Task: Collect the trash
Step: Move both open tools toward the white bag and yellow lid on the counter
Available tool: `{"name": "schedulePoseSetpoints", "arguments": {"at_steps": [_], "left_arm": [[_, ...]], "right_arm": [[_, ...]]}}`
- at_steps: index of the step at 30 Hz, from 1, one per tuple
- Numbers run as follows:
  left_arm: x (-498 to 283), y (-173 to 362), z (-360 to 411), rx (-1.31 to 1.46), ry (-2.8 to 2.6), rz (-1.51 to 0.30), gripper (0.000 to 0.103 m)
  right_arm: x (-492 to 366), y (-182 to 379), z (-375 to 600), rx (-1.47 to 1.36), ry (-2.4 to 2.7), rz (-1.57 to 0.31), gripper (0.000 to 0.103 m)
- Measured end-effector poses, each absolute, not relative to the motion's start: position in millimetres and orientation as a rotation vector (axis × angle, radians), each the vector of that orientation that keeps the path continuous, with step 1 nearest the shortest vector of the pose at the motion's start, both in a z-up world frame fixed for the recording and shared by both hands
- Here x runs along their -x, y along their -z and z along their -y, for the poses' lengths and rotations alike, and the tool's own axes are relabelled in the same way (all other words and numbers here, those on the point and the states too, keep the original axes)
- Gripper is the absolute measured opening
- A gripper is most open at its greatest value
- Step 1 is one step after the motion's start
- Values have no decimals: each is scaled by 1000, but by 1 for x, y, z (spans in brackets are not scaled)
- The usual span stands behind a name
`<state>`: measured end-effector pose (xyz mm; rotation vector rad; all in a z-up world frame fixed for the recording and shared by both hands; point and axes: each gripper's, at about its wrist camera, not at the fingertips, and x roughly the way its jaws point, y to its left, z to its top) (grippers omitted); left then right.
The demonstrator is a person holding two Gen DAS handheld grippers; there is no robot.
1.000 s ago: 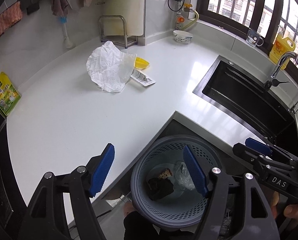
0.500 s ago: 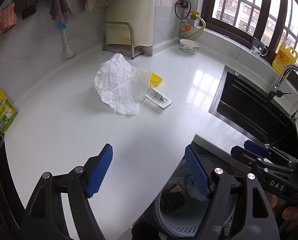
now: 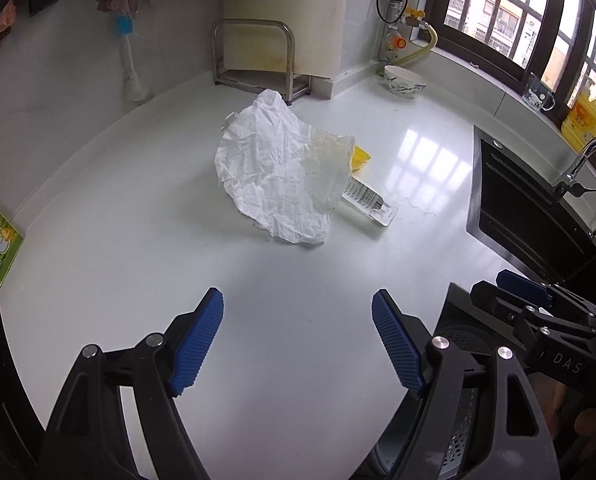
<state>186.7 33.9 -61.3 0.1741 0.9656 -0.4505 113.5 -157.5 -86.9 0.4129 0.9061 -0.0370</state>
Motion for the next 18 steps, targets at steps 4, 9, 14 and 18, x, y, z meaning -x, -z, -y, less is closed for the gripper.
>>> {"name": "schedulePoseSetpoints", "arguments": {"at_steps": [4,9,14,18], "left_arm": [[-207,67,-39,-184,464,-973,75],[-235,75,-47,-167,471,-983,75],[-258,83,-52,-163,471,-985,75],[-273,88,-52,-154,466,-978,75]], "right_arm": [[-126,90,154,-427,66,-912,59],[-142,93,149,-415,97,-927,59],[-158,96,148,-407,122,-929,59],[-171,101,151,-390,142,-931,60]]}}
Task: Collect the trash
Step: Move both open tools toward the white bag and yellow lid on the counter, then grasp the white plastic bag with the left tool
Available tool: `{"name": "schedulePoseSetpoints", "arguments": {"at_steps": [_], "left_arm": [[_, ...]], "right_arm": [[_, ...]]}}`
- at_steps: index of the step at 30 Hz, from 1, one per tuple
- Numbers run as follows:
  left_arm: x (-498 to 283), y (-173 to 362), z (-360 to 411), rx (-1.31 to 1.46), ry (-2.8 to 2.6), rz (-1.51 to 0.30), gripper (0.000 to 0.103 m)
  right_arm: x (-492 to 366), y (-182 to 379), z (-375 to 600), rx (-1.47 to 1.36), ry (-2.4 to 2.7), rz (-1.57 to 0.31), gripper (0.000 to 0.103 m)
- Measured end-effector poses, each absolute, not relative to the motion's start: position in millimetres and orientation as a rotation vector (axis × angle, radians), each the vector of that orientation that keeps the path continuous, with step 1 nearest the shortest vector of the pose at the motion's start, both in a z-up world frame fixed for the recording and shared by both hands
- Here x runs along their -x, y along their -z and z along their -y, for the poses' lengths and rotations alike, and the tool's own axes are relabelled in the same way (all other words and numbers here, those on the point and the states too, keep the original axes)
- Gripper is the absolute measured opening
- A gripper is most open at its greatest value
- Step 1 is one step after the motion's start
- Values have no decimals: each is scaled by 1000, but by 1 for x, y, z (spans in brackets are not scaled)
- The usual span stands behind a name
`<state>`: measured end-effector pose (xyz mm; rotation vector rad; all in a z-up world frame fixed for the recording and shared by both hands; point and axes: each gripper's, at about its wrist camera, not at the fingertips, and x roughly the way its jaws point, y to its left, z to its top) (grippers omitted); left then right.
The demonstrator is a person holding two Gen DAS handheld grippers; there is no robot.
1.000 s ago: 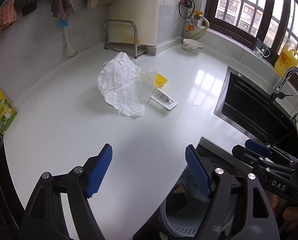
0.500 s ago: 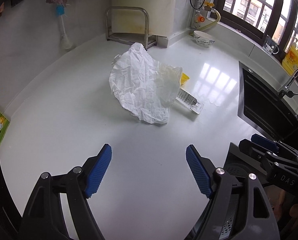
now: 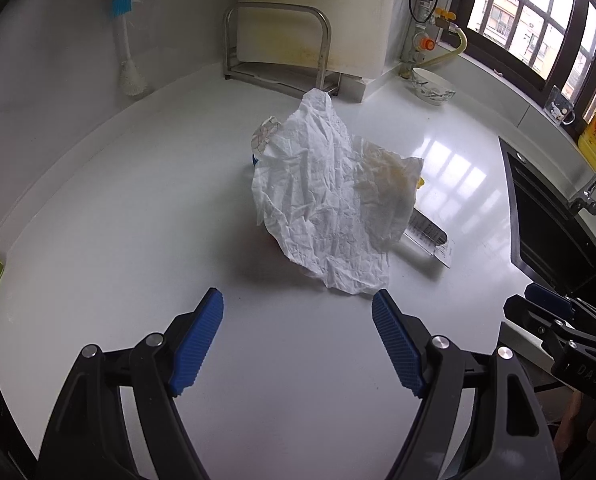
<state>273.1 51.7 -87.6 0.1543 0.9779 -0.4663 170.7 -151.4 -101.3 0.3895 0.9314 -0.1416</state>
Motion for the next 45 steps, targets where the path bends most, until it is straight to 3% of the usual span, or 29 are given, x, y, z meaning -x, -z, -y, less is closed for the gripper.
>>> {"name": "schedulePoseSetpoints", "arguments": {"at_steps": [20,22,27,30,33,45], "left_arm": [[-328,118,-15,-126,430,-948,77],[-332,120,-10,-127,430,-945,71],[-335,125,-3,-129,439,-962,29],[-331,121,-8,-111,464,-966,15],[-324,115,-17,-103,471,-963,11],[-303,95,-82,-75,390,-973,11]], "right_arm": [[-210,118,162,-374,148,-925,60],[-211,121,164,-386,151,-929,60],[-214,127,167,-402,154,-939,60],[-217,127,170,-410,152,-936,60],[-222,125,171,-410,144,-930,60],[-263,115,178,-368,68,-900,61]]}}
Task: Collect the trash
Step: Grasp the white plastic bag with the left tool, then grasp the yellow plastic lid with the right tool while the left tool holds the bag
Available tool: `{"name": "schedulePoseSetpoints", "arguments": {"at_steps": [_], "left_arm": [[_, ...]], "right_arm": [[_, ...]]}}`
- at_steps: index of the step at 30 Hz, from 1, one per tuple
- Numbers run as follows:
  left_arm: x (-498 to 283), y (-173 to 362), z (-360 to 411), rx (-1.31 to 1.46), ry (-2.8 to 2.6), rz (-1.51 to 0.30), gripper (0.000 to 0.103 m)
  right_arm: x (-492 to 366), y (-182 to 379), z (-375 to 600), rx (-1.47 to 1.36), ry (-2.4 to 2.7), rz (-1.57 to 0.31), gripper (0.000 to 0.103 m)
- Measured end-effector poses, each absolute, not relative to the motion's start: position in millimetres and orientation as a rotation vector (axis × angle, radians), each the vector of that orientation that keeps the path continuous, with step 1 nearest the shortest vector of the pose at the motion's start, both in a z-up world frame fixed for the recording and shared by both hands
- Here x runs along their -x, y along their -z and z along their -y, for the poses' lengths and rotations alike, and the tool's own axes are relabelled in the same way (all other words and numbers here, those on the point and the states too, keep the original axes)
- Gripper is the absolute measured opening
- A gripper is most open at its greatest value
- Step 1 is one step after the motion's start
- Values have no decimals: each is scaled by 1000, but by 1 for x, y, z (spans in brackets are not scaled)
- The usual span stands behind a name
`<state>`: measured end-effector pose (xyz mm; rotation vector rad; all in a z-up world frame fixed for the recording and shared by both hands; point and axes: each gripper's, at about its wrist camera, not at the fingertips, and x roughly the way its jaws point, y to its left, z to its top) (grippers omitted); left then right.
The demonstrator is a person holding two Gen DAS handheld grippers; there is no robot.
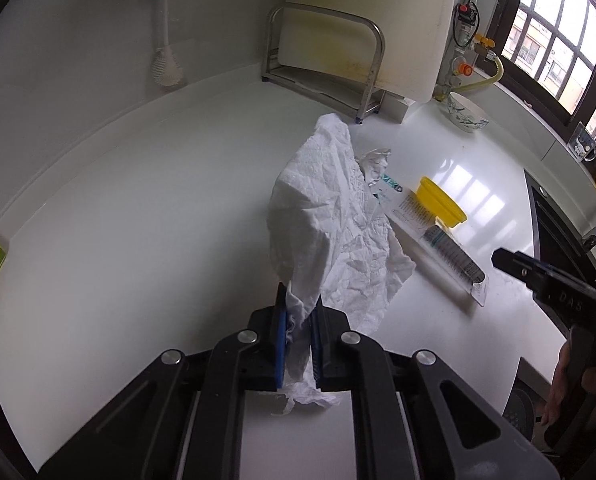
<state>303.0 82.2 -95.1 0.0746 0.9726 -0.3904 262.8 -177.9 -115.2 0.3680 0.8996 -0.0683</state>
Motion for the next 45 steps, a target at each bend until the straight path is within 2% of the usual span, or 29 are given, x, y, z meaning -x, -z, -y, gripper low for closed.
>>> {"name": "schedulePoseSetpoints", "arguments": {"at_steps": [11,34,45], "left_arm": [[-292,108,-112,-51,315,-1025,11],[-296,127,-122,-31,286,-1086,11],[-294,127,-119,-38,290,-1090,11]], "right_arm": [[-324,109,194,-237,-94,-915,75],[-377,150,198,-247,-234,-1065,77],[-385,153,194,-258,-246,-1058,76]]}}
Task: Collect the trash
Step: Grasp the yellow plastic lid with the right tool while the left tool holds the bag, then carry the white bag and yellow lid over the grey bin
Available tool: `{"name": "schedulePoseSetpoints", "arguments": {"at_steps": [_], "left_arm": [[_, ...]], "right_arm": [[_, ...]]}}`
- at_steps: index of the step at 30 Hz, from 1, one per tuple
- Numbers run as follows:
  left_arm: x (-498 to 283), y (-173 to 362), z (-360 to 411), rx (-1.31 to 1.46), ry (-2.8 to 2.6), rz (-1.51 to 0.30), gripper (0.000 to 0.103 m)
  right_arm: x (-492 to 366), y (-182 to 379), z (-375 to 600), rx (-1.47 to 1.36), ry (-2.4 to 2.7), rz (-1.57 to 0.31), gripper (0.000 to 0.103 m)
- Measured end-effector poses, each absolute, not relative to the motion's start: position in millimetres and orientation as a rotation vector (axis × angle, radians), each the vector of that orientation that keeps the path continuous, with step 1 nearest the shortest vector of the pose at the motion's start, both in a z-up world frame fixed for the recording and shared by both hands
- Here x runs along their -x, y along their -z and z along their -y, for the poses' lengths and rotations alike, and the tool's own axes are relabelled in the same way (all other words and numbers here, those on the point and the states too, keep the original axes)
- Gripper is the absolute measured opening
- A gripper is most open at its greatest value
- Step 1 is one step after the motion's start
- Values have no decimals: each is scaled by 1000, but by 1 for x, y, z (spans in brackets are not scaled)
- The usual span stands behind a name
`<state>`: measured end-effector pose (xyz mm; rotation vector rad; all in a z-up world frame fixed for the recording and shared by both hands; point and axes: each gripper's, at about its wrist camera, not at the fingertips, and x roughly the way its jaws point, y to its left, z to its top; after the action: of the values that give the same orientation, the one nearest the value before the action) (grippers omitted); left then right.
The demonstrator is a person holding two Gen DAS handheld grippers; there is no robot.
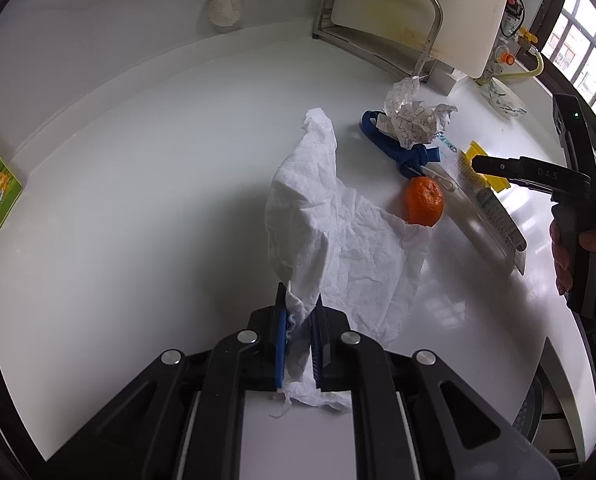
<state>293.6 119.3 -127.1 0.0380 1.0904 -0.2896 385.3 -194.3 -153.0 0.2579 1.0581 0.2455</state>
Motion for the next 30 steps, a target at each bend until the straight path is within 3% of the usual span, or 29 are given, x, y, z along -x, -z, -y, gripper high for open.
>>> {"name": "schedulePoseSetpoints", "arguments": {"at_steps": [5,30], "left_arm": [[-293,126,-119,-34,296,-1088,11],[-250,65,-101,-34,401,-935,11]], "right_arm": [[-380,146,195,-249,-233,-1030,71],[-271,84,185,-333,-151,-858,71]]}}
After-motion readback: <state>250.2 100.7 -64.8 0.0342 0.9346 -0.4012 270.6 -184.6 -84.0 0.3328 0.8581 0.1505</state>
